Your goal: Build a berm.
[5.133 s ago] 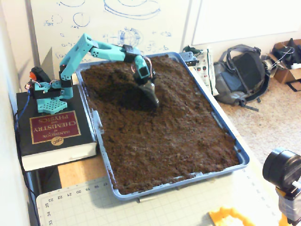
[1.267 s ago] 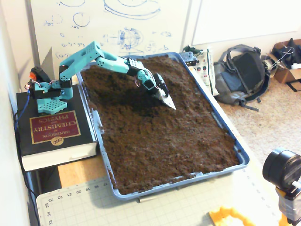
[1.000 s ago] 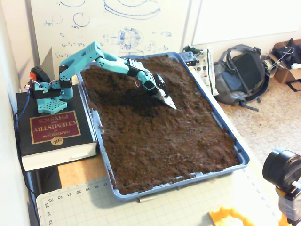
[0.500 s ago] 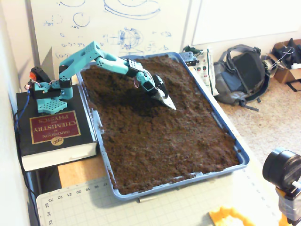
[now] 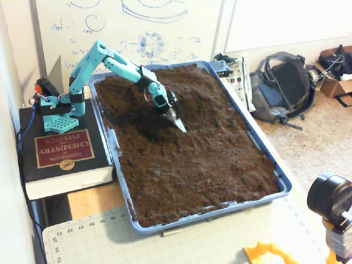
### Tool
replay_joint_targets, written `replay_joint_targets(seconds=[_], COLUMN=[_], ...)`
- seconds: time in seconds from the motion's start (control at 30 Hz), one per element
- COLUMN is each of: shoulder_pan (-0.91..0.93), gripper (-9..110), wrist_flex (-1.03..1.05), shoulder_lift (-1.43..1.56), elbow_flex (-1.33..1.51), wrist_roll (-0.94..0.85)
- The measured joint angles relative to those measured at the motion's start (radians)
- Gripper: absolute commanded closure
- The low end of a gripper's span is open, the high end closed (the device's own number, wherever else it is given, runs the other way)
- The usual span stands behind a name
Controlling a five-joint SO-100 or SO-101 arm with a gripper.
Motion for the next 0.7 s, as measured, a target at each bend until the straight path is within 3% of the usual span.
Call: replay_joint_targets(seconds=[0.7], shoulder_pan=[0.002], gripper=[101], wrist_flex=[0.055], shoulder_lift=[0.365], elbow_flex=[0.276], wrist_roll=[0.038])
